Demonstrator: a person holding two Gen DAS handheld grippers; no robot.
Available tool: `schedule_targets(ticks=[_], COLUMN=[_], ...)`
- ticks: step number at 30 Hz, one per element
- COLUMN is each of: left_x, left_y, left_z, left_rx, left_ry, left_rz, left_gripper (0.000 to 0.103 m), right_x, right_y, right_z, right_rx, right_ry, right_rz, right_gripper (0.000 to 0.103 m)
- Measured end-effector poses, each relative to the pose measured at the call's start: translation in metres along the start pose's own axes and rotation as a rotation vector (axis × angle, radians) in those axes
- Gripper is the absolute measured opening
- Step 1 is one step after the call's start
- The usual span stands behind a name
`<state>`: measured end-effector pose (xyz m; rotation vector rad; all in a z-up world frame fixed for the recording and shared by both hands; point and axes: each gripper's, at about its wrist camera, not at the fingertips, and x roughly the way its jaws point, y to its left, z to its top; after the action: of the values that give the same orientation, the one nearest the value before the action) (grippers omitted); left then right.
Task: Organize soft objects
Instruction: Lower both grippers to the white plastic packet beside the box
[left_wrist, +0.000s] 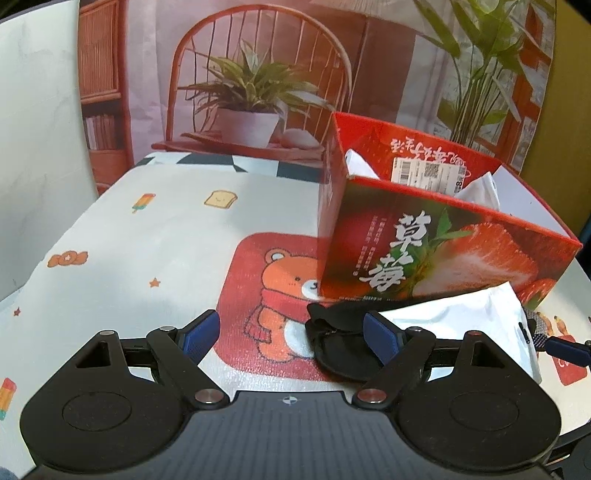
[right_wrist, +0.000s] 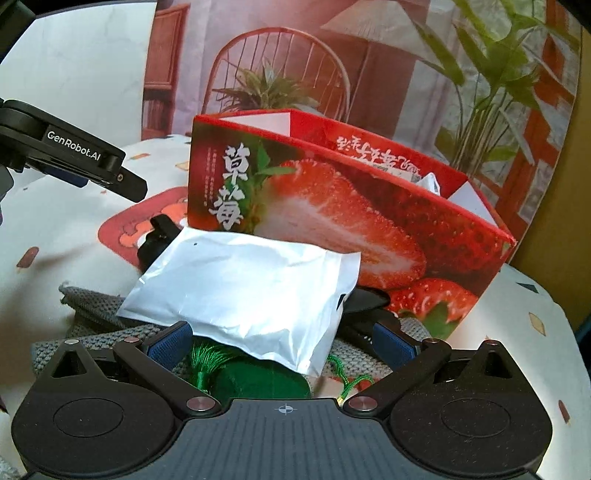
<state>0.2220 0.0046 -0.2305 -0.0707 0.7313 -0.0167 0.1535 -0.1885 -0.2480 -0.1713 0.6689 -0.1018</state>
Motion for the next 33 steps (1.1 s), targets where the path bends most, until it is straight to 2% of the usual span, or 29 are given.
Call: schedule_targets(ticks=[6, 14, 20, 28, 33], left_x=[0.01, 0.03, 0.036, 0.039, 0.038], left_y=[0.006, 0.012, 0.008, 0.003, 0.009], left_z=[-0.003, -0.009, -0.012, -0.013, -0.009], left_rx=[-0.017, -0.016, 0.014, 0.03, -0.004], left_ry=[0.048, 0.129, 0.164, 0.175, 0.155], left_rz=[-0.004, -0.01, -0.046, -0.096, -0.088], left_gripper=[0.087, 0.086, 0.086, 0.086, 0.086], right_x=[0.007, 0.015, 0.015, 0.019, 0.023], right_y=[0.001, -0.003, -0.007, -0.016, -0.019], right_z=[-0.004, -0.001, 0.003, 0.011, 0.021], right_rx=[-0.004, 0.027, 0.053, 0.107, 0.107], right_ry=[0.044, 0.051, 0.038, 0.028, 0.004], right_rz=[-0.004, -0.007, -0.009, -0.009, -0.011], right_gripper=[0.102, 0.103, 0.103, 0.103, 0.103])
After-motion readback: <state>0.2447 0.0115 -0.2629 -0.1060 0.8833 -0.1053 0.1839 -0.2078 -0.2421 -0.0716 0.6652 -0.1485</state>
